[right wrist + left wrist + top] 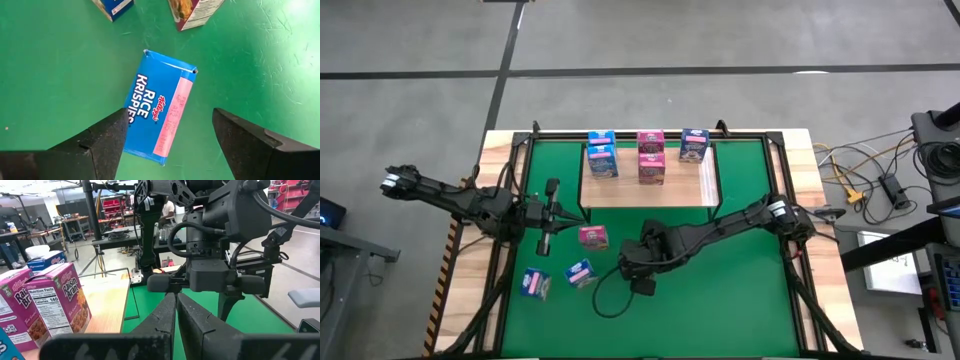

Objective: Stack cereal on shelf
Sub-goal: Put the light blue cereal box, aligned with the other light blue cereal box on the shelf

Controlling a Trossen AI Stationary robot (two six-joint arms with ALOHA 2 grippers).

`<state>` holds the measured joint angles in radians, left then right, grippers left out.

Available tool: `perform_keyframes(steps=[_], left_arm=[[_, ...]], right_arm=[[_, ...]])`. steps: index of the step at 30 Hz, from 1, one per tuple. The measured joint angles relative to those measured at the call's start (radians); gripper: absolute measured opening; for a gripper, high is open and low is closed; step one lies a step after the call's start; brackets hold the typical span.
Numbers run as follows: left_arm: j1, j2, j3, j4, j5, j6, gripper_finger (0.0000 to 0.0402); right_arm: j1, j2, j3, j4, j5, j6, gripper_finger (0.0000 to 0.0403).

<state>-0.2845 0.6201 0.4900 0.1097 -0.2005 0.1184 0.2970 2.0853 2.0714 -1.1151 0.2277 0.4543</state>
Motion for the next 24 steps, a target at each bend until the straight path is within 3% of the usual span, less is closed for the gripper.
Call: perform_keyframes(steps=[8,24], left_arm=[[0.000,0.000,0.000,0.000,0.000,0.000,0.0001],[0.000,0.000,0.000,0.001,0.000,0.000,0.0001]], right_arm=[[0.000,-0.004,0.064,-0.011,0.000,0.060,0.0276],[0.022,0.053,0.050,-0.015,0.010,0.190,0.0276]])
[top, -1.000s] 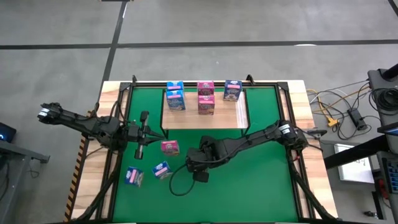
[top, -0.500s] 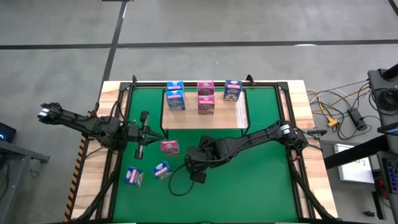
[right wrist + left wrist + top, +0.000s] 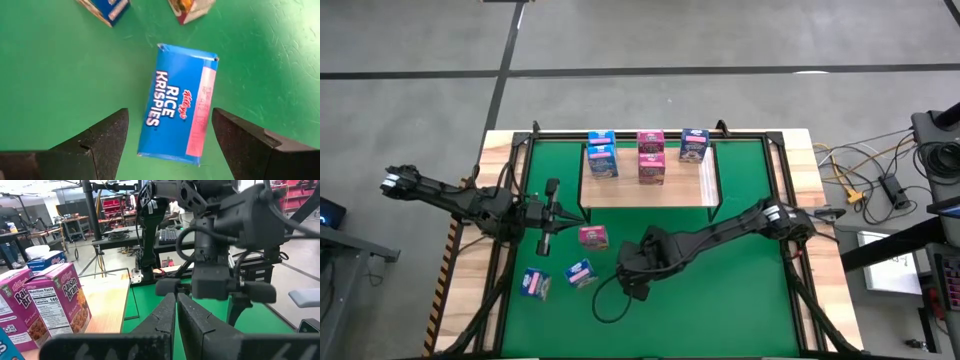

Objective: Stack cereal on shelf
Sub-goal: Put the light blue cereal box, aligned with the other light blue cereal box on the shelf

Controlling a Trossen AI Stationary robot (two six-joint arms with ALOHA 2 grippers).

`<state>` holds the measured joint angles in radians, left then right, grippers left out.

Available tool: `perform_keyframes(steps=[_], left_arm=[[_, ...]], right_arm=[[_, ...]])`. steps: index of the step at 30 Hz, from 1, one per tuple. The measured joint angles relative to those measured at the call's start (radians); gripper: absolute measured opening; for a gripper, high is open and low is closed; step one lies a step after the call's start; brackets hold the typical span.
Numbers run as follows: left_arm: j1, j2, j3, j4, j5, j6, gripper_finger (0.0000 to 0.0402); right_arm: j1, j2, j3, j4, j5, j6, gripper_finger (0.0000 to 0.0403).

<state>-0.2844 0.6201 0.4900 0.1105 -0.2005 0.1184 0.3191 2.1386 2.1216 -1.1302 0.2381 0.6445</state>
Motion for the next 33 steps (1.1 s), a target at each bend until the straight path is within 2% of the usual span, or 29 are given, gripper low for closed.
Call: perform_keyframes(steps=[6,22,33], left_arm=[[0.000,-0.001,0.000,0.001,0.000,0.003,0.0001],[0.000,-0.001,0.000,0.011,0.000,0.004,0.0001],[0.000,-0.001,0.000,0.014,0.000,0.011,0.0001]], right_arm=[[0.000,0.018,0.000,-0.024,0.009,-0.013,0.0268],[-0.001,0.017,0.000,-0.024,-0.005,-0.109,0.0157],[-0.008,-0.026,0.082,-0.118,-0.124,-0.227,0.0148]])
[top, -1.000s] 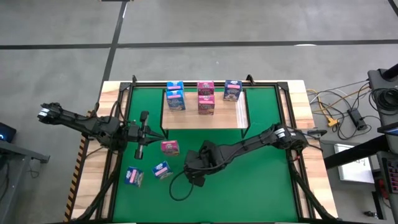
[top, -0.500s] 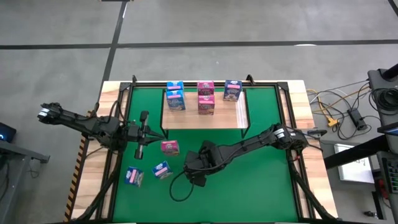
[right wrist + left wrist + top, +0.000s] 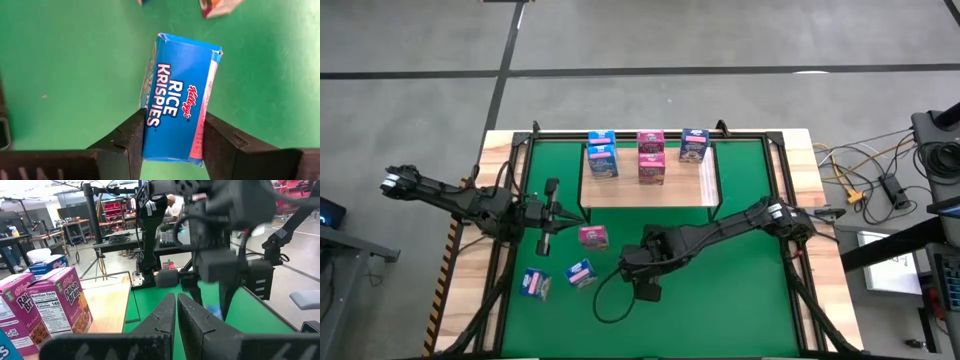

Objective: Stack cereal on shelf
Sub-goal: Put the light blue cereal box, aligned with the other light blue cereal box on the shelf

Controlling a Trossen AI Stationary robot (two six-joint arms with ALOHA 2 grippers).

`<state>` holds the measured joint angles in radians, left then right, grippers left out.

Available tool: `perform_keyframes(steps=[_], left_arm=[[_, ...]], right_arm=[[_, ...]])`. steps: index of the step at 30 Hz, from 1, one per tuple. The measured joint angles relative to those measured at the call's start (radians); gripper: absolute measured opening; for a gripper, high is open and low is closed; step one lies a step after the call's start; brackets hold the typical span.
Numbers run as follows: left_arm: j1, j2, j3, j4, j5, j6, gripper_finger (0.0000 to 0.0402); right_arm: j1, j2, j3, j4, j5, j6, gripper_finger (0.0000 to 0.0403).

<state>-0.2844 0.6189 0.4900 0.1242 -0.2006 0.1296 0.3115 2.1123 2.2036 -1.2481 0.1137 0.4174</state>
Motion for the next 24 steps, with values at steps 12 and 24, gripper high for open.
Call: perform_keyframes(steps=[12,24], left_arm=[[0.000,-0.001,0.003,0.005,0.000,0.001,0.0001],[0.000,-0.006,0.005,0.038,0.000,0.000,0.0001]], right_arm=[[-0.009,-0.078,0.126,-0.037,0.057,-0.099,0.0141],[-0.109,-0.114,0.133,-0.027,0.202,-0.267,0.0140]])
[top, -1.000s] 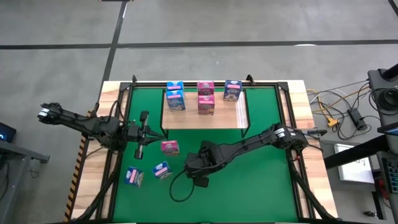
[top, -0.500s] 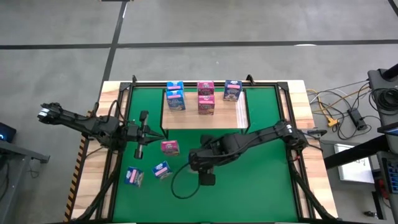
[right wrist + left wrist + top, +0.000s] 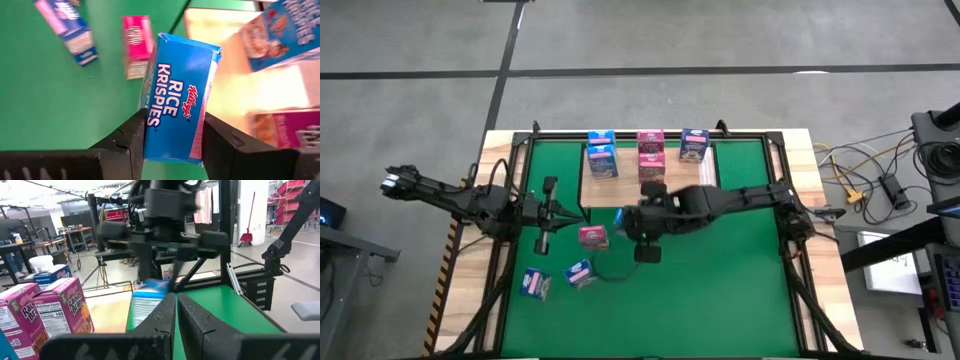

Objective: Stack cereal on shelf
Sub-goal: Put the light blue cereal box, aligned with the other light blue cereal box on the shelf

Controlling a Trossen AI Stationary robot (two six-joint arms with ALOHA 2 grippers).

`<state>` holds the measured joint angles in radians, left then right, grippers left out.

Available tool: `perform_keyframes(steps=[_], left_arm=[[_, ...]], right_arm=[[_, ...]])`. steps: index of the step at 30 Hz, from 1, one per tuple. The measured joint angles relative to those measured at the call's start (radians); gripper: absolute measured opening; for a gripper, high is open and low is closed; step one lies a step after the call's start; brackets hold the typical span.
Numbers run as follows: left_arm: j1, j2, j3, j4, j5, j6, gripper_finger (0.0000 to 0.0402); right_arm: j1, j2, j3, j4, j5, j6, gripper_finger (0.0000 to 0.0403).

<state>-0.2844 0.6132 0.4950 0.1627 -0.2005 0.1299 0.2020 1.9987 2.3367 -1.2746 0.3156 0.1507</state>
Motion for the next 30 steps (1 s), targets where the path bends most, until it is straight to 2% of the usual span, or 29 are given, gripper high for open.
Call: perform_keyframes(steps=[7,13,16,24,30], left_arm=[[0.000,0.000,0.000,0.004,0.000,0.000,0.0001],[0.000,0.001,0.000,0.012,0.000,0.000,0.0001],[0.000,0.001,0.000,0.014,0.000,0.000,0.0001],[0.000,0.002,0.000,0.022,0.000,0.000,0.0001],[0.000,0.002,0.000,0.024,0.000,0.000,0.0001]], right_arm=[[-0.091,-0.014,0.019,0.003,-0.059,-0.129,0.0141],[-0.167,-0.034,0.020,0.032,-0.066,-0.210,0.0141],[-0.195,-0.034,0.020,0.034,-0.123,-0.254,0.0141],[-0.220,-0.029,0.018,0.115,-0.136,-0.345,0.0141],[-0.229,-0.021,0.017,0.150,-0.133,-0.356,0.0151]])
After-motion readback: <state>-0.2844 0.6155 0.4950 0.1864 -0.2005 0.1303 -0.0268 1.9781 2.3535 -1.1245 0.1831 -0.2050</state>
